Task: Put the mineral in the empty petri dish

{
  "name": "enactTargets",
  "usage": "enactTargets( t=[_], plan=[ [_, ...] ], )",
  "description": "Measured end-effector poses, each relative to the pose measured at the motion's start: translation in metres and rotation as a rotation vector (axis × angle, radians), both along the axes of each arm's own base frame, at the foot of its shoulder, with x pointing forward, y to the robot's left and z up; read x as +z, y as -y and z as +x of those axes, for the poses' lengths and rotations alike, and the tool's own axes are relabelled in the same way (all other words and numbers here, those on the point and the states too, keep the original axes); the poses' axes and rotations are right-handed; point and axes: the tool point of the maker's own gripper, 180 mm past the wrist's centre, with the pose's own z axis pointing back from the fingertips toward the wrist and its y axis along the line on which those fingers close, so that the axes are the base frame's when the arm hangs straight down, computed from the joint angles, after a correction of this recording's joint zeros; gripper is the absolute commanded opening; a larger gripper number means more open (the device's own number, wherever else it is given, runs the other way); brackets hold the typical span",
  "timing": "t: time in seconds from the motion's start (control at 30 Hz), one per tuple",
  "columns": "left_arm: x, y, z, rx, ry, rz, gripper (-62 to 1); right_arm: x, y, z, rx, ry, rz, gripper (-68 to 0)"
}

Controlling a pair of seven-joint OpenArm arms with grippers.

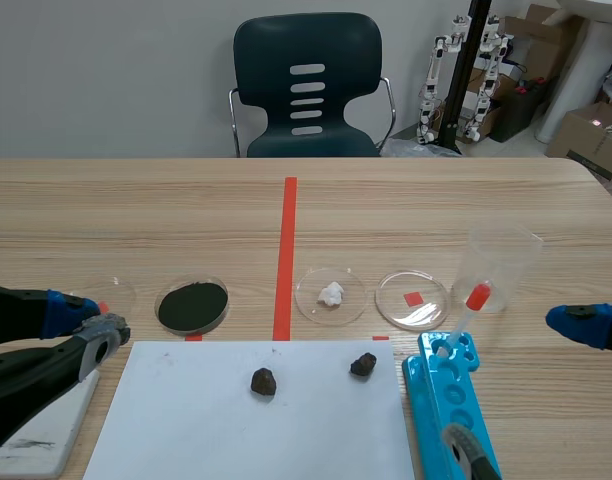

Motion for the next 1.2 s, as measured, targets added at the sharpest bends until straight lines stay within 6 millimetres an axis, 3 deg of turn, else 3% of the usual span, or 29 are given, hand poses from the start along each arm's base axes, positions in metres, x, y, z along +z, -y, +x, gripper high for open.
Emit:
enactTargets(
  t=[0.2,0.33,0.6,0.9,1.2],
  plan=[
    [-0.002,0.003,0.004,0.009,-0.012,-0.048,-49.3,0.000,0.000,0.000,0.000,0.000,0.000,-2.2],
    [-0.016,0.002,0.018,0.047,-0.007,-0.100,-49.3,0.000,0.000,0.000,0.000,0.000,0.000,-2.2],
    [-0.068,-0.021,0.067,0.184,-0.013,-0.090,-49.3,0.000,0.000,0.000,0.000,0.000,0.000,-2.2],
    [-0.091,-0.057,0.141,0.389,0.018,-0.113,-49.3,0.000,0.000,0.000,0.000,0.000,0.000,-2.2],
    [-0.114,-0.091,0.179,0.497,-0.019,-0.101,-49.3,0.000,0.000,0.000,0.000,0.000,0.000,-2.2]
  ],
)
